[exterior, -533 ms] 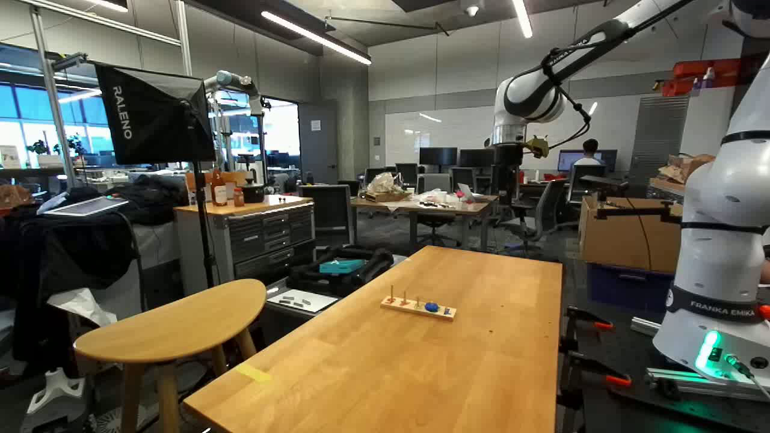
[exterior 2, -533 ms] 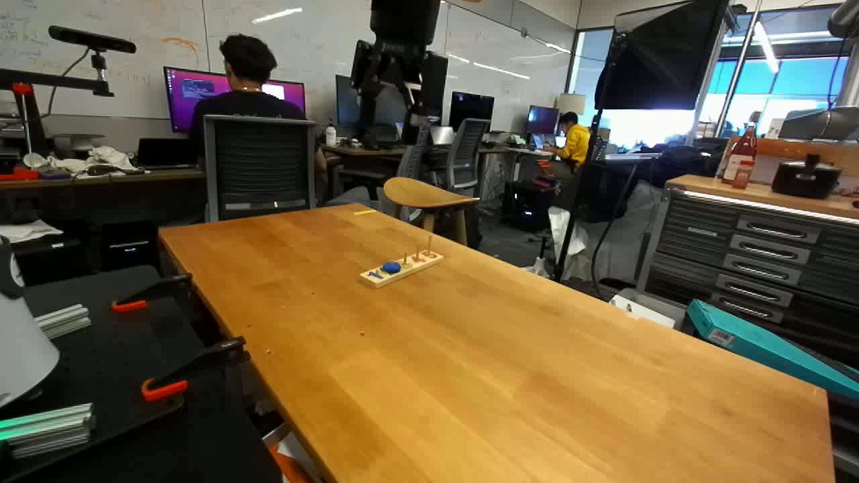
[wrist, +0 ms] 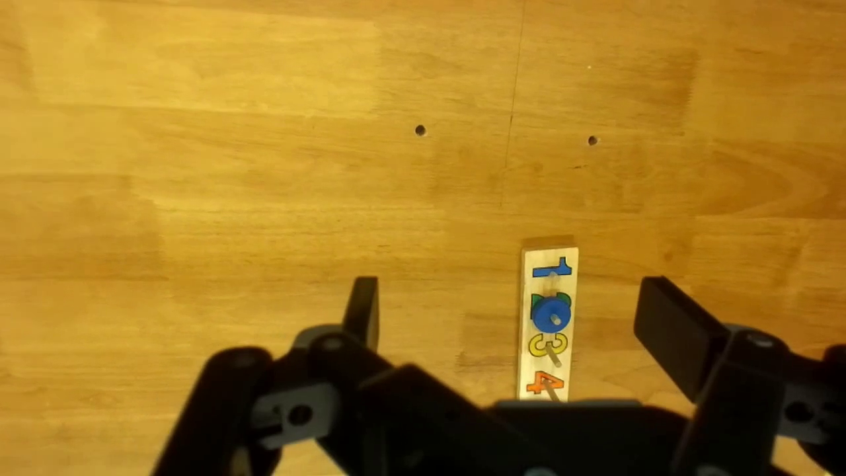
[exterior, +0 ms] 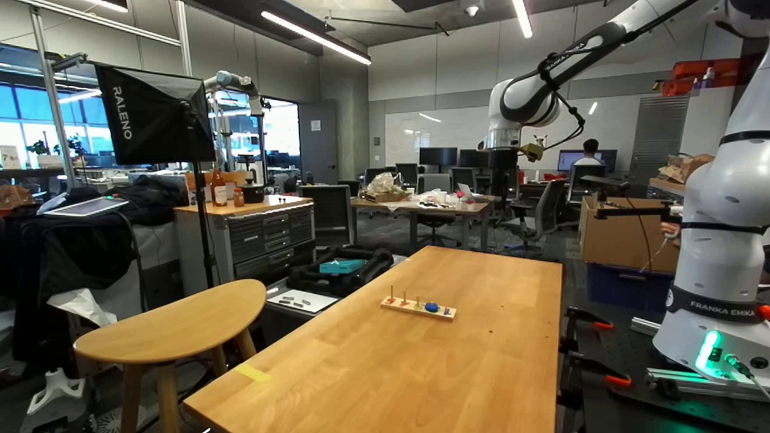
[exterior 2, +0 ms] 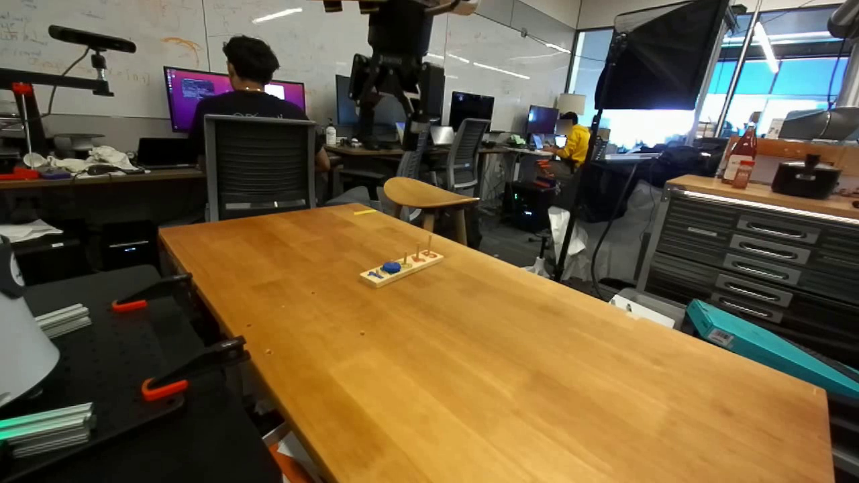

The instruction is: Remove the blue ring from the wooden stand

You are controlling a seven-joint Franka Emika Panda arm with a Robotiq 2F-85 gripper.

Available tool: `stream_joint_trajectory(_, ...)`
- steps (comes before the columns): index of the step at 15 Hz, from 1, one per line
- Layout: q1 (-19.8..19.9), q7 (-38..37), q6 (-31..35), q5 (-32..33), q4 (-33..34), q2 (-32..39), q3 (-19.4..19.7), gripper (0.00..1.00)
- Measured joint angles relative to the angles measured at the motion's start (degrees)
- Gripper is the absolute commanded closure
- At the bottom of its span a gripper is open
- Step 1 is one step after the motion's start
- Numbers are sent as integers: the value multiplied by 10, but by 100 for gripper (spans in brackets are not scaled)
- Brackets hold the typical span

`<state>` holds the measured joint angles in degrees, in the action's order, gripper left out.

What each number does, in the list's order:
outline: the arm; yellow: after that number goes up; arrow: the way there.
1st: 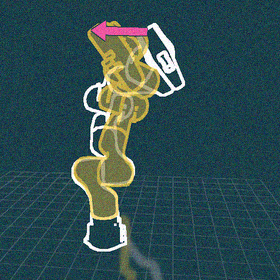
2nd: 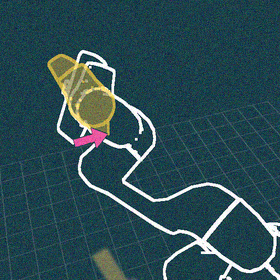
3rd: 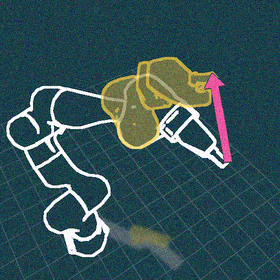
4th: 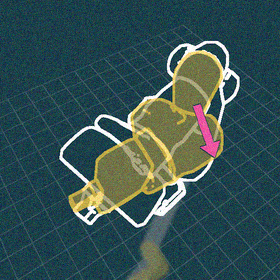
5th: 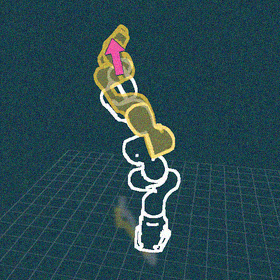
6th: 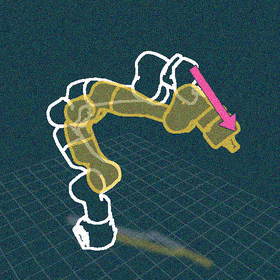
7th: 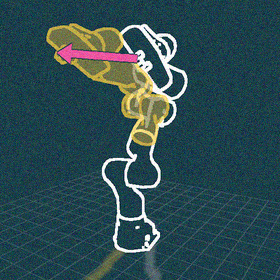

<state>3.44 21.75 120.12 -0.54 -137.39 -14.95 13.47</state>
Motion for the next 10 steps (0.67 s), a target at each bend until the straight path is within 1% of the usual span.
stream_joint_trajectory(5, -27, -38, 108, 4, -13, 61, -81, 0)
stream_joint_trajectory(8, -38, -89, 150, 36, 1, 122, -117, 0)
stream_joint_trajectory(10, -42, -125, 167, 66, 25, 172, -129, 0)
